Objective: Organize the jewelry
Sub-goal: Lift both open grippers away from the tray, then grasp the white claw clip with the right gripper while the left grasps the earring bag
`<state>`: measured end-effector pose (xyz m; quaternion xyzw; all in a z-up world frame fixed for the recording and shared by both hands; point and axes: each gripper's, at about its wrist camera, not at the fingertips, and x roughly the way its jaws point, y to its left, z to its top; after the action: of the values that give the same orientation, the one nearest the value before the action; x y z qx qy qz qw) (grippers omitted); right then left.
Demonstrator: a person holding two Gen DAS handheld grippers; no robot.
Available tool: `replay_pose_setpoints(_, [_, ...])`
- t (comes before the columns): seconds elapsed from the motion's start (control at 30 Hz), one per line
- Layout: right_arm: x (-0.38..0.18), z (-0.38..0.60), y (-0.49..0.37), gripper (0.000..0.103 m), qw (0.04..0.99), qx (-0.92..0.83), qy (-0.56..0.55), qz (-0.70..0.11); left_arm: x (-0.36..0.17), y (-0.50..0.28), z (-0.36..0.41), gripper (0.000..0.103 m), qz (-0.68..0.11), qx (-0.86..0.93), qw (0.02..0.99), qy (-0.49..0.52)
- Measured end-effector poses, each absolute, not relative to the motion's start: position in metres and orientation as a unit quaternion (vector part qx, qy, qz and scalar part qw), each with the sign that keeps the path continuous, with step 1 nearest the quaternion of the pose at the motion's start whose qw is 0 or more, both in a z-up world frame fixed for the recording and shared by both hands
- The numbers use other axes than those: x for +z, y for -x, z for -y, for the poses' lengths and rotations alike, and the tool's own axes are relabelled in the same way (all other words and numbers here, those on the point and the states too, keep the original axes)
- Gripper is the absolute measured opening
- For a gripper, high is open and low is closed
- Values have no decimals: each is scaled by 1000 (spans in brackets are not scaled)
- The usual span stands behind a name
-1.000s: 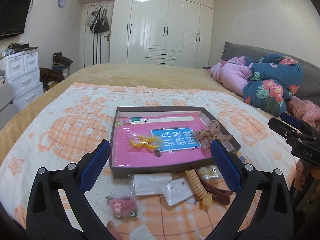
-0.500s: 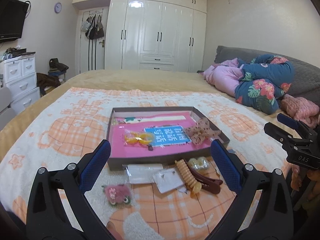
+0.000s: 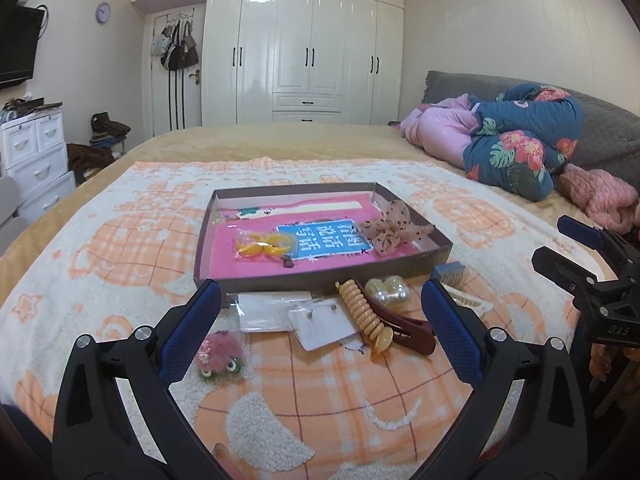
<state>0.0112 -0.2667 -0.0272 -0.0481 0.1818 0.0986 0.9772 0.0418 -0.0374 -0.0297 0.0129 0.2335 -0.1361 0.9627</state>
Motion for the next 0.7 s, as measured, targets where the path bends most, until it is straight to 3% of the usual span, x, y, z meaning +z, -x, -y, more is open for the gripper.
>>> replay_pose_setpoints(0.7, [-66, 248, -29, 96, 960, 110, 92, -242, -67, -67, 32, 91, -314, -134, 940, 13])
